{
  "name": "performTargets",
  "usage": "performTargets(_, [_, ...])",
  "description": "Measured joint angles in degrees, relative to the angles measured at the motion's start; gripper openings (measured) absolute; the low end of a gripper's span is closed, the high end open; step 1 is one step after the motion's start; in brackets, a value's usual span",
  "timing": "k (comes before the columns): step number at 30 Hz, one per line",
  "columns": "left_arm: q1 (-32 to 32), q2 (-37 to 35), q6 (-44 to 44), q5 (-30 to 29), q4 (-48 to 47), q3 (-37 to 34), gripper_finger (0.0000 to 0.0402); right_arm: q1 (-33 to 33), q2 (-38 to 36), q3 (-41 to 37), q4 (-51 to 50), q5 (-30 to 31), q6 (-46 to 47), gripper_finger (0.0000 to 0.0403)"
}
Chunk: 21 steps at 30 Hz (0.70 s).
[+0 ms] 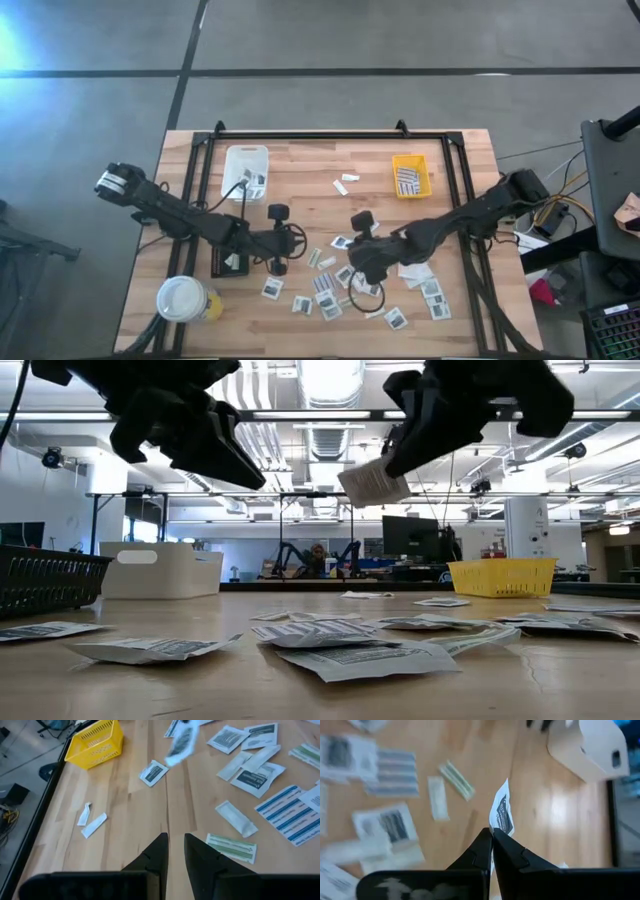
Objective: Pick & Place First Aid Supplies
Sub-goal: Put the gray towelette pack into the white bin
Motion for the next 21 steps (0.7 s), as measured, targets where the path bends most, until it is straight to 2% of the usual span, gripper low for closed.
performTargets(3, [0.0, 0.0, -1.54, -0.02, 0.45, 0.0, 0.0065, -0.11, -1.25, -4.06, 10.25, -2.59, 0.04, 0.0008])
performTargets(8, [0.02, 0.01, -2.99, -0.08, 1.21, 0.0, 0.0065, -0.44, -0.9, -8.77, 22.37, -2.87, 0.31, 0.0008])
performTargets(15, [0.07, 0.02, -4.23, -0.3, 3.17, 0.0, 0.0065, -2.78, 0.7, -10.82, 28.33, -2.84, 1.45, 0.0008])
performTargets(21, [0.89, 0.43, -4.99, -0.69, 3.02, 0.0, 0.0065, -5.19, 1.03, -11.63, 28.62, -2.82, 4.87, 0.0008])
